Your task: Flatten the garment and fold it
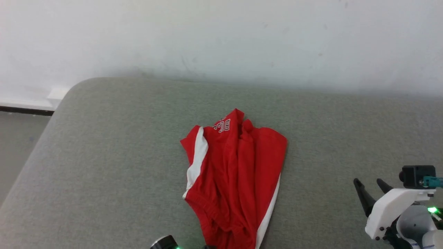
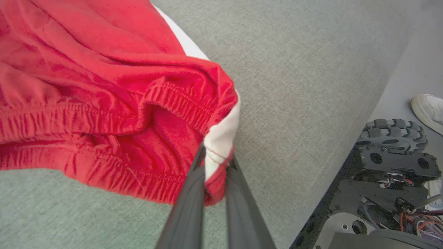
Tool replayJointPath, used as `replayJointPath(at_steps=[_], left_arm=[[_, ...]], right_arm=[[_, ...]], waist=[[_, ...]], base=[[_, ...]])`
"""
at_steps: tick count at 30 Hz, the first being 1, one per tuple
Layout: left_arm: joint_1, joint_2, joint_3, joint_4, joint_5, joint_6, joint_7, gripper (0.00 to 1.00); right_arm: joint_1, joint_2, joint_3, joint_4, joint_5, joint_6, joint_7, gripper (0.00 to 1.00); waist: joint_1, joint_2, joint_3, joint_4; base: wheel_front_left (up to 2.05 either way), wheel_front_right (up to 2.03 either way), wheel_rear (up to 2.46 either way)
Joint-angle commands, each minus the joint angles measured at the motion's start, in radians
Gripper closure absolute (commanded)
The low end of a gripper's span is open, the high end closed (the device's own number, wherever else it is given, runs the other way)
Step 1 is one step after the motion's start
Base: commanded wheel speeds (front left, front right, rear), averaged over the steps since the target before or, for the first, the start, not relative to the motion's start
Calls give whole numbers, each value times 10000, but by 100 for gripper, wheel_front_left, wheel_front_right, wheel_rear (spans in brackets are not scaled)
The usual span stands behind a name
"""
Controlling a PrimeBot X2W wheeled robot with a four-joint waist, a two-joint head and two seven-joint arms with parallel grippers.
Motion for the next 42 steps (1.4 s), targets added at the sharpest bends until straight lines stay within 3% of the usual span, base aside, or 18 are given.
replayJointPath(at_steps=[1,2,3,8,14,18,23,27,30,33,42], left_arm=[[-26,-38,94,124,9,152,-150,63],[-56,-61,166,195,12,250,-249,7],[-81,-86,268,252,-14,362,-354,0],[-119,32,762,217,-204,778,-821,0],[145,726,1576,-208,-620,1355,-1189,0],[256,941,2583,-622,-1119,2029,-1950,0],[349,435,4228,-1286,-1421,3190,-2746,0],[716,-439,5617,-2344,-883,3631,-2781,0],[1193,-1082,6173,-2730,-345,3430,-2784,0],[1515,-1622,6390,-2855,174,2948,-2785,0],[1923,-2684,6417,-2258,1269,1623,-2786,0]], right_arm=[[52,39,109,-31,48,-9,22,0],[52,3,214,-48,72,-9,21,0],[52,-30,339,-58,122,-9,26,0],[-82,-211,805,31,329,-9,37,0],[-508,-409,1206,265,381,-9,38,0],[-881,-644,1504,577,355,-9,138,0],[-1753,-1190,2147,1486,147,-9,553,0],[-2778,-1564,2619,2676,67,-9,897,0],[-3513,-1726,2855,3647,37,-9,995,0],[-4076,-1828,3085,4552,5,-9,1007,0],[-5176,-1764,3481,6741,-74,-9,438,0]], waist=[[1,0,-155,376],[1,0,-187,482],[1,0,-219,591],[1,0,-397,1153],[1,0,-477,1781],[1,0,-403,2153],[1,0,-92,2512],[1,0,234,2812],[1,0,454,3094],[1,0,669,3407],[1,0,1072,3865]], base=[[0,0,0],[0,0,0],[0,0,0],[0,0,0],[0,0,0],[0,0,0],[0,0,0],[0,0,0],[0,0,0],[0,0,0],[0,0,0]])
